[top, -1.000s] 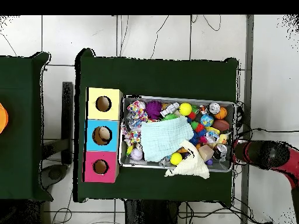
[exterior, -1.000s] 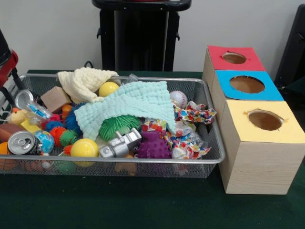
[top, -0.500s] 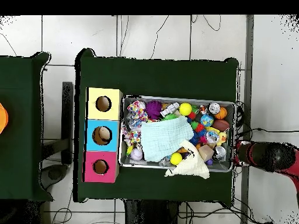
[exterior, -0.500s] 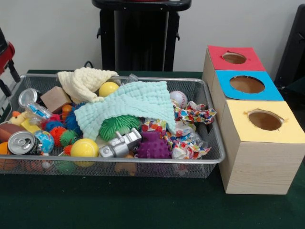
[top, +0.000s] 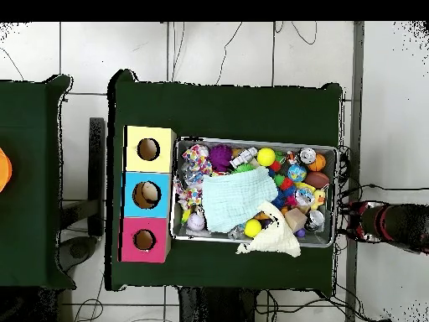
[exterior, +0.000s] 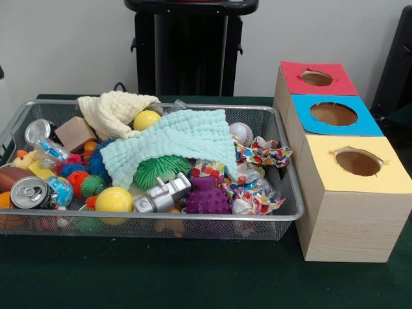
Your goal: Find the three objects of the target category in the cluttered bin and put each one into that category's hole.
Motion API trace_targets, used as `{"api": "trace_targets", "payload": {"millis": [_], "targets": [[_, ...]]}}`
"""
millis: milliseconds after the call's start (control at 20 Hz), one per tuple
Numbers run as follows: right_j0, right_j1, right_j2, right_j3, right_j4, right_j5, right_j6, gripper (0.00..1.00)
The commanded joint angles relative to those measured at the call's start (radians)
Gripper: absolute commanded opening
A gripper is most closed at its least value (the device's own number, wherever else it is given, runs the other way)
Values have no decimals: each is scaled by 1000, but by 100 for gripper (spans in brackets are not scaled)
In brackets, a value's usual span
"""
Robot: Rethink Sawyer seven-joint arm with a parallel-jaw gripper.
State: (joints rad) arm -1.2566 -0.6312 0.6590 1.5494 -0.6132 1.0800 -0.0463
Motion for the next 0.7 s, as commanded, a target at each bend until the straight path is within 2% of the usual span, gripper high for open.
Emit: {"api": "trace_targets", "payload": {"millis": [50, 150, 300, 700], "targets": [[7, -3, 70, 59, 16, 43, -131, 100], [5, 21, 78, 56, -14, 0, -162, 100], [7, 16, 104, 91, -43, -35, -204, 100], [8, 27, 119, 145, -75, -100, -156, 100]]}}
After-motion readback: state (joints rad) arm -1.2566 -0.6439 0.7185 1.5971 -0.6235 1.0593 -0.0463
